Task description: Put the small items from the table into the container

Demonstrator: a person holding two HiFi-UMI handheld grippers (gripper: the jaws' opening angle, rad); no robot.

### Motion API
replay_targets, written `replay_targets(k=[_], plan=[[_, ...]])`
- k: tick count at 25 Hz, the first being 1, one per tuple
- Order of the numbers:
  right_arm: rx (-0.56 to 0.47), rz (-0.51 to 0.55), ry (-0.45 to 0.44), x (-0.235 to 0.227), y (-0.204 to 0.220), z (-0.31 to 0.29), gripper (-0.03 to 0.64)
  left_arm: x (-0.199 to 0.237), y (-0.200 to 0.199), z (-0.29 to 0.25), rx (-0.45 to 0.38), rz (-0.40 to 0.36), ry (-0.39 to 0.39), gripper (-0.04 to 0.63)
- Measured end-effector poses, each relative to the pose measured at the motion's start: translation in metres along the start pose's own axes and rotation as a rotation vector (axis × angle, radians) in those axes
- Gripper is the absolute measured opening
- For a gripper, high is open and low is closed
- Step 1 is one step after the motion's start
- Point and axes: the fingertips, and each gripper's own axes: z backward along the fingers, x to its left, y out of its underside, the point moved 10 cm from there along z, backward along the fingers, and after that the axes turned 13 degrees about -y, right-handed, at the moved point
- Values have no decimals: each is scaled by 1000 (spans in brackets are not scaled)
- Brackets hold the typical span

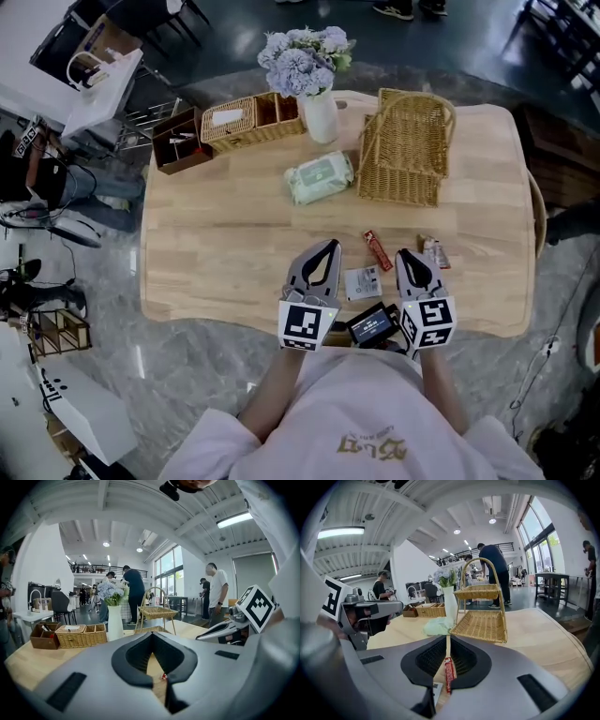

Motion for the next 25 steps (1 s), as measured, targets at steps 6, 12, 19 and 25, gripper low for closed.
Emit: replay_targets(k=[6, 12, 19, 25], plan=[[25, -41, -53, -7, 18, -10, 53, -6, 23, -13, 55, -25, 31, -7], [112, -65, -54, -20, 43, -23, 75, -10, 46, -27, 104, -36, 46, -7], [222, -57, -70, -30, 63, -40, 104, -15, 73, -39, 174, -21, 69, -8], [346, -22, -107, -31, 87, -60, 142, -20, 87, -44, 219, -12, 87, -7]])
